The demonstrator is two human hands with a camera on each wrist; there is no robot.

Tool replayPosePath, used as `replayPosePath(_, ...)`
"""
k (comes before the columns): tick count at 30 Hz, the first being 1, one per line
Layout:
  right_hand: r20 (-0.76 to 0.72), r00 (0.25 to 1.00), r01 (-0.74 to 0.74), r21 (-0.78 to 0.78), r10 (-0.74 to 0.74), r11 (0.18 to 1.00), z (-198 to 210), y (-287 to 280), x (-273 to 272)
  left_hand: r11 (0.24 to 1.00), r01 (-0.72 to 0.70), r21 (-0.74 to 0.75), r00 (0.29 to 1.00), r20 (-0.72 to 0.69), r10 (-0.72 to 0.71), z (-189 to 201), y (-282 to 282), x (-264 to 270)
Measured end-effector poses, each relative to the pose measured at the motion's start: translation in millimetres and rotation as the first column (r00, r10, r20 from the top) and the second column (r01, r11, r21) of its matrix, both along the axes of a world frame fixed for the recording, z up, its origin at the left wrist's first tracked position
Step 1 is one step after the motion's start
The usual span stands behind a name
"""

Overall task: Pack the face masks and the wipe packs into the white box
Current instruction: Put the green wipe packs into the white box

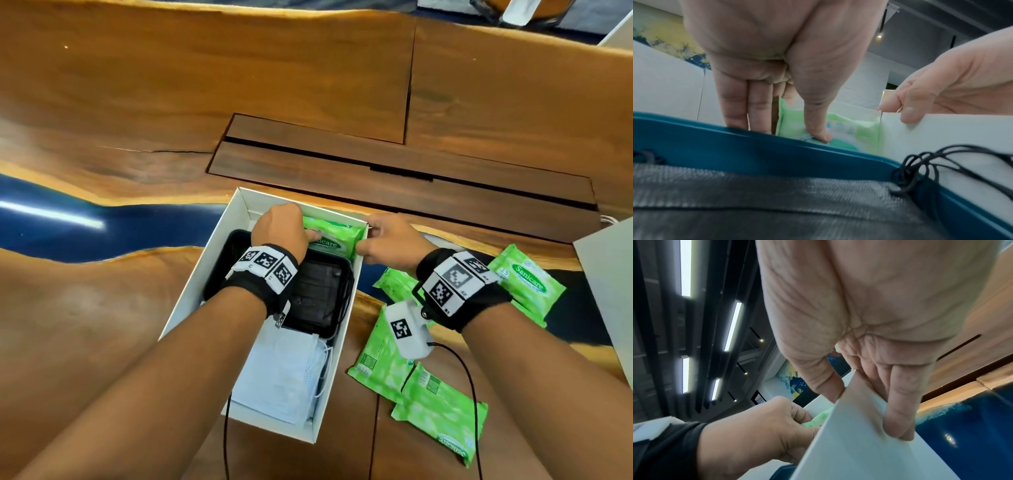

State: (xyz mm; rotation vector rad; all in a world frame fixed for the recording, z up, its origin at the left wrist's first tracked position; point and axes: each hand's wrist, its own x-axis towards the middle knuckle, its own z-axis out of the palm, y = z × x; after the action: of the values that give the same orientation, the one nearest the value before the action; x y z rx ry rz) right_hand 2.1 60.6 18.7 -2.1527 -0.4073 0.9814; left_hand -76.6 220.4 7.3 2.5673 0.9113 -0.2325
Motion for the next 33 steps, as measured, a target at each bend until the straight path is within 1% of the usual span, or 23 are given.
replayPosePath(6, 0.002, 0.999, -0.037, 0.022, 0.037, 0.999, 3, -5, 0, 0.982, -0.033, -0.186, 0.998, 0.045, 0.042, -7, 7, 7)
replayPosePath(10, -0.034, 0.998, -0.060, 0.027, 0.061, 0.998, 2, -8, 2, 0.960, -0.097, -0.261, 0.989, 0.081, 0.122, -8, 8, 7)
replayPosePath(12, -0.069, 0.996, -0.052, 0.022, 0.054, 0.998, 3, -9, 3, 0.967, -0.106, -0.230, 0.990, 0.071, 0.125, -6, 6, 6)
replayPosePath(14, -0.086, 0.996, -0.025, 0.051, 0.029, 0.998, 0, -12, 2, 0.981, -0.093, -0.168, 0.994, 0.044, 0.102, -5, 3, 4)
replayPosePath(17, -0.114, 0.992, 0.058, 0.063, -0.051, 0.996, 1, -28, -4, 0.993, -0.060, -0.100, 0.998, 0.024, 0.063, -3, 3, 0)
replayPosePath(22, -0.064, 0.987, 0.146, 0.001, -0.146, 0.989, -4, -71, -9, 0.999, -0.004, -0.034, 0.999, 0.037, 0.006, 12, 3, -4)
replayPosePath(26, -0.039, 0.988, 0.152, -0.007, -0.152, 0.988, -3, -95, -16, 0.999, 0.025, 0.032, 0.998, 0.060, -0.027, 27, -5, -9)
replayPosePath(28, -0.032, 0.988, 0.152, -0.012, -0.152, 0.988, -2, -105, -20, 0.996, 0.048, 0.075, 0.994, 0.095, -0.055, 36, -12, -13)
replayPosePath(30, -0.018, 0.990, 0.142, -0.030, -0.143, 0.989, -1, -116, -24, 0.984, 0.095, 0.153, 0.983, 0.144, -0.117, 45, -24, -16)
replayPosePath(33, -0.027, 0.993, 0.117, -0.061, -0.118, 0.991, 1, -136, -33, 0.955, 0.178, 0.239, 0.943, 0.237, -0.235, 58, -51, -17)
